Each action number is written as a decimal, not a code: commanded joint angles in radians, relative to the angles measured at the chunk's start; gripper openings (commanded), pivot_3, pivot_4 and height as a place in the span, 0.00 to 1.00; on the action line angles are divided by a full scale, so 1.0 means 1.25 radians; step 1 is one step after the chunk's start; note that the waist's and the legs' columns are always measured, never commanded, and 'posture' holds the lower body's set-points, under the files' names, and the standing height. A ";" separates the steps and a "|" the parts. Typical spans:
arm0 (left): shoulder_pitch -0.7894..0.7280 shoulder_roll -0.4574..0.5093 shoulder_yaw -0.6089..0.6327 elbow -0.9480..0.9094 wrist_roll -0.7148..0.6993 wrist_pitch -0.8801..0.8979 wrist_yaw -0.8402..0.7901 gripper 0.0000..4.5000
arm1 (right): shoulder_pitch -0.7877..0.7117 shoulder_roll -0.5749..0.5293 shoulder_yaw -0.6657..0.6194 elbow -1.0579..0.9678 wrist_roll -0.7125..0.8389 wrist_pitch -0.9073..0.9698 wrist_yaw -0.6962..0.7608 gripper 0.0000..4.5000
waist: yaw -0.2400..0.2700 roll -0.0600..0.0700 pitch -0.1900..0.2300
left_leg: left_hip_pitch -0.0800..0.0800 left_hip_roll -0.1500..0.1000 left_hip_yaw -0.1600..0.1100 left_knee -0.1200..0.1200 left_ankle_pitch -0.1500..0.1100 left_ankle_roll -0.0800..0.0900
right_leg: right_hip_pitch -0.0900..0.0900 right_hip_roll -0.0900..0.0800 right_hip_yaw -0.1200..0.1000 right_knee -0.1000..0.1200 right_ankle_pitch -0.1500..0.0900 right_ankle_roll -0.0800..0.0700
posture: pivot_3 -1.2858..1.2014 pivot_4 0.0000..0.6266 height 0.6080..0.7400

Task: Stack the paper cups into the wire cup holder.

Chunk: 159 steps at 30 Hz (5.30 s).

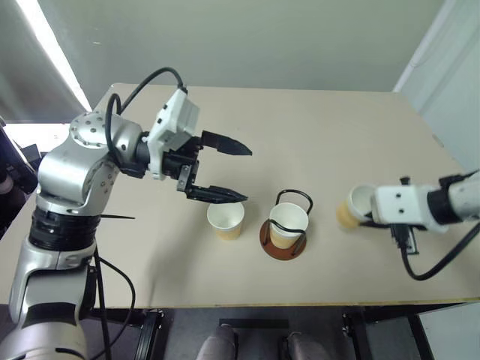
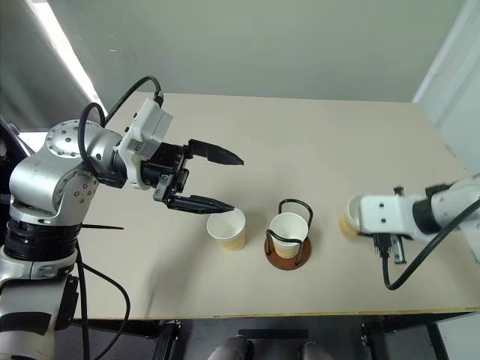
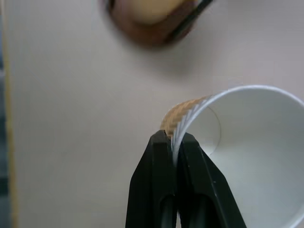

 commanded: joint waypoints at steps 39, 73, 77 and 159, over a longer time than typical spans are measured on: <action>-0.034 0.033 0.059 -0.023 -0.044 0.058 0.040 1.00 | -0.318 0.113 0.172 -0.084 0.097 0.034 0.079 0.01 | -0.003 0.000 0.000 | -0.001 0.000 -0.001 -0.001 0.000 0.000 | -0.001 0.000 0.000 -0.001 0.000 -0.001 | 0.52 0.24 1.00; -0.024 0.024 0.061 -0.051 -0.031 0.045 0.086 1.00 | -0.345 0.197 0.133 -0.019 0.054 0.054 0.011 0.99 | -0.004 0.000 0.000 | -0.001 0.000 -0.001 -0.001 0.000 0.000 | -0.001 0.000 0.000 0.000 0.000 -0.001 | 0.52 0.24 1.00; 0.035 0.071 0.060 -0.115 -0.017 0.038 0.088 1.00 | -0.359 0.230 0.087 -0.029 0.127 0.135 -0.026 0.99 | -0.005 0.000 0.000 | -0.001 0.000 -0.001 -0.002 0.000 0.000 | -0.001 0.000 0.000 -0.001 0.000 -0.001 | 0.52 0.24 1.00; 0.115 0.123 -0.238 0.096 0.334 -0.454 -0.158 1.00 | -0.302 0.218 -0.040 -0.167 0.589 0.399 -0.231 0.99 | -0.010 0.000 0.000 | -0.003 0.000 -0.001 -0.004 0.001 -0.002 | -0.005 0.000 0.000 0.001 -0.002 -0.004 | 0.52 0.24 1.00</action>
